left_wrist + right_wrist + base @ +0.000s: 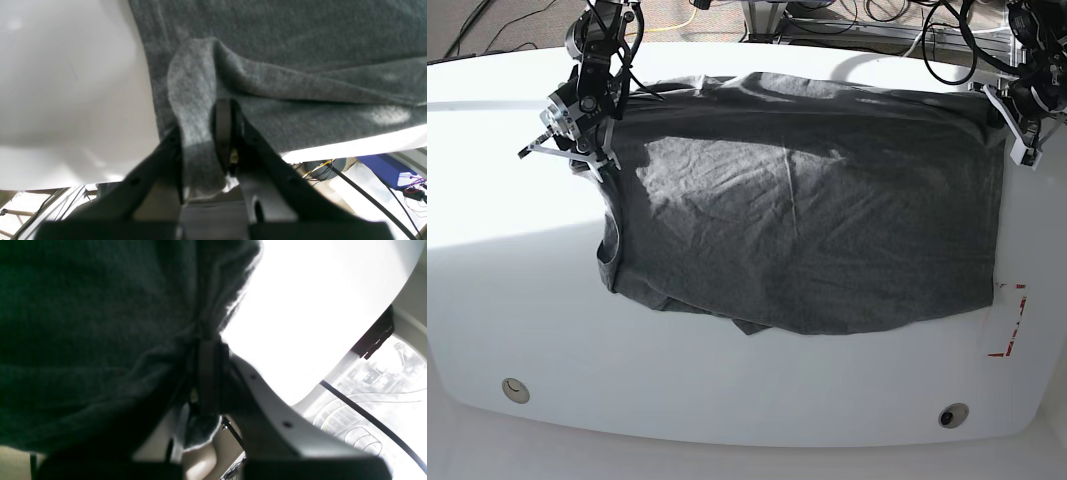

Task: Layout the t-shirt on the table in an organized manner, then fold the t-shirt properly
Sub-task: 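Lower the shirt flat onto the table with both grippers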

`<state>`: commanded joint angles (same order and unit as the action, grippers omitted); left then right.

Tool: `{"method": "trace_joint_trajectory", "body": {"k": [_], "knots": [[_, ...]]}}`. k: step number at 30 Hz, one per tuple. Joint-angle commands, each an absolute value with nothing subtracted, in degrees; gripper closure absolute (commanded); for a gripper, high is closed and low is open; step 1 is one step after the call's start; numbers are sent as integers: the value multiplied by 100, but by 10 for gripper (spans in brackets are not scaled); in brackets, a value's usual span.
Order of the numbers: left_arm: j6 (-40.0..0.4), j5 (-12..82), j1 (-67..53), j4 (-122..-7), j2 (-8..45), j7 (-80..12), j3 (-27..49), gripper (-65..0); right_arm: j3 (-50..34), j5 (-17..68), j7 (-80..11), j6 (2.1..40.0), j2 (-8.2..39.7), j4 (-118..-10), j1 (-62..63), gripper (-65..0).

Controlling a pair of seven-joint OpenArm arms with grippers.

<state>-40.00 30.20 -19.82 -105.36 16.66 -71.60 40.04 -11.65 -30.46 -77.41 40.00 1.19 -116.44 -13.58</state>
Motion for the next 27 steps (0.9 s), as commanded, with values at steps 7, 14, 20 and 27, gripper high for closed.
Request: {"method": "trace_joint_trajectory", "body": {"k": [7, 14, 20, 27], "knots": [[-4000, 3011, -1692, -10527, 1666, -7178, 3987, -8, -1147, -3037, -7741, 4000, 110, -11530, -1332, 0], [-4000, 3011, -1640, -10527, 1666, -7169, 3960, -8, -1182, -3037, -7732, 4000, 22, -11451, -1086, 0], [-4000, 3002, -1578, -10527, 1648, -7196, 3969, -8, -1191, -3090, -7732, 4000, 22, -11442, -1015, 0], [-4000, 3011, -1982, -10527, 1666, -7178, 4022, -8, -1376, -3099, -7741, 4000, 13, -11442, -1349, 0]]}}
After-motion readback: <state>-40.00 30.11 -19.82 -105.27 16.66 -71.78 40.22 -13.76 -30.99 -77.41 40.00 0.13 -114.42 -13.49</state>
